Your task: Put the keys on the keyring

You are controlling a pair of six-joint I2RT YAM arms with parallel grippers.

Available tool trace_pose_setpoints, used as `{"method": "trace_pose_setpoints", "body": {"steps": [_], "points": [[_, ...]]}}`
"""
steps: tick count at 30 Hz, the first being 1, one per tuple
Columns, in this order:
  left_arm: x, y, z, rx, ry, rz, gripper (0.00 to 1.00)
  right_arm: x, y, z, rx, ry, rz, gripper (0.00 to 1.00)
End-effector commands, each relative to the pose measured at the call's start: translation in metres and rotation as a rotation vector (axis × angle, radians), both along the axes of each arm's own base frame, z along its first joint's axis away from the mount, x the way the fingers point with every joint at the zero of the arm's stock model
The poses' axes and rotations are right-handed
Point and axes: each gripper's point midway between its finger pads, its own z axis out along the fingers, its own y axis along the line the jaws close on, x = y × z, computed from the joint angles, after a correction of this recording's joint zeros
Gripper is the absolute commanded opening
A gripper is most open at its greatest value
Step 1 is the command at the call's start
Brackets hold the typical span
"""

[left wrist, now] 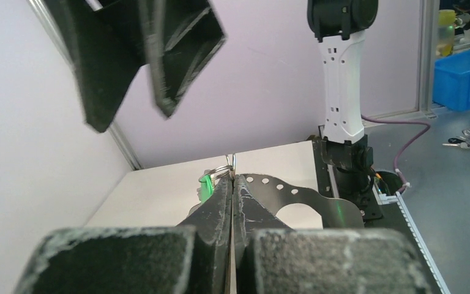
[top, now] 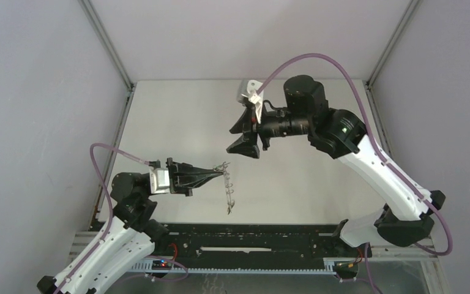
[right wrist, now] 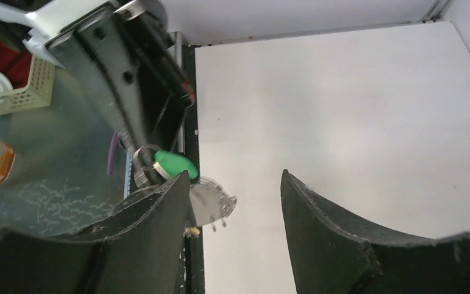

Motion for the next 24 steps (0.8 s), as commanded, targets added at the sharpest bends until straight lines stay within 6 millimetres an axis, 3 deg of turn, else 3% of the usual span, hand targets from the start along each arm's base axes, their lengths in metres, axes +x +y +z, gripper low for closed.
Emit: {"method": "trace_pose_setpoints", "body": {"steps": [1,4,7,14,24], "points": [[0.003,0.005,0.013,-0.064,-0.004,0.044,0.00,-0.034,-0.011,0.022,0.073,-0.145,0.119,0.66],[0.006,0.006,0.017,-0.075,0.001,0.060,0.00,-0.061,-0.013,0.016,0.064,-0.205,0.218,0.66],[0.005,0.005,0.018,-0.071,0.000,0.053,0.00,-0.073,-0.009,0.009,0.047,-0.230,0.264,0.65],[0.004,0.004,0.014,-0.047,-0.017,0.046,0.00,-0.075,0.006,-0.006,-0.021,-0.284,0.275,0.63],[-0.004,0.003,0.011,-0.016,-0.045,0.014,0.00,-0.072,0.012,-0.012,-0.050,-0.313,0.275,0.51]]}}
